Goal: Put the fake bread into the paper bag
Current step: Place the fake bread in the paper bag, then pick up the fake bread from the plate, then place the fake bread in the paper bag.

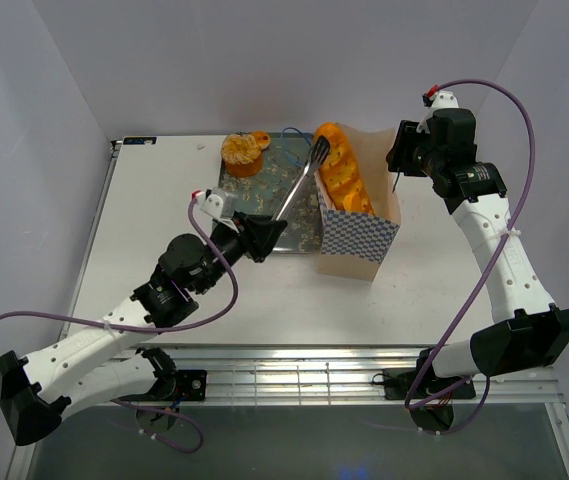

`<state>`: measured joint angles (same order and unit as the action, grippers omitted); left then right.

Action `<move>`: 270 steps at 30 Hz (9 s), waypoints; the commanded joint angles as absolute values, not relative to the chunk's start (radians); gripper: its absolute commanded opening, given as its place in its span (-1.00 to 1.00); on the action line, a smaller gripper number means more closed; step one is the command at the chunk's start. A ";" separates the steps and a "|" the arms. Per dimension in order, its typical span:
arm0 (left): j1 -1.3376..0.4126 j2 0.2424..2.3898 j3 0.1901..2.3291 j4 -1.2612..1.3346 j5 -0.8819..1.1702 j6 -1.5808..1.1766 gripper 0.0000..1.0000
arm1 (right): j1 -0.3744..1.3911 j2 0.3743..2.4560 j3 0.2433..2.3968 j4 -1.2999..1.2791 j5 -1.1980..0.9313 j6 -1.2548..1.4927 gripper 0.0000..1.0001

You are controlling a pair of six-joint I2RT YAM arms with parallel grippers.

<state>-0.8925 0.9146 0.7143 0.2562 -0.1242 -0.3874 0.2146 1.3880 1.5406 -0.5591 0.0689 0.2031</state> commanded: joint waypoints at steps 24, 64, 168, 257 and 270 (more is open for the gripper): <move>-0.011 1.083 0.930 -0.140 0.328 -0.606 -0.25 | 0.218 1.361 1.536 -0.529 0.061 0.183 0.08; 0.117 1.635 1.072 0.071 0.798 -1.193 0.02 | 0.218 1.367 1.523 -0.506 0.057 0.184 0.08; -0.049 0.904 1.132 -0.229 0.884 -0.954 -0.60 | 0.218 1.373 1.566 -0.520 0.067 0.204 0.08; -0.111 1.311 1.235 -0.276 0.371 -0.725 0.01 | 0.218 1.351 1.542 -0.525 0.103 0.179 0.09; -0.029 1.764 1.219 0.211 0.781 -1.089 0.08 | 0.218 1.371 1.531 -0.508 0.100 0.175 0.08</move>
<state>-0.0376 1.7172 1.1984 0.0181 0.6468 -0.9684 0.2146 1.3808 1.5368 -0.5495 0.1009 0.1944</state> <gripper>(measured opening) 0.539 0.544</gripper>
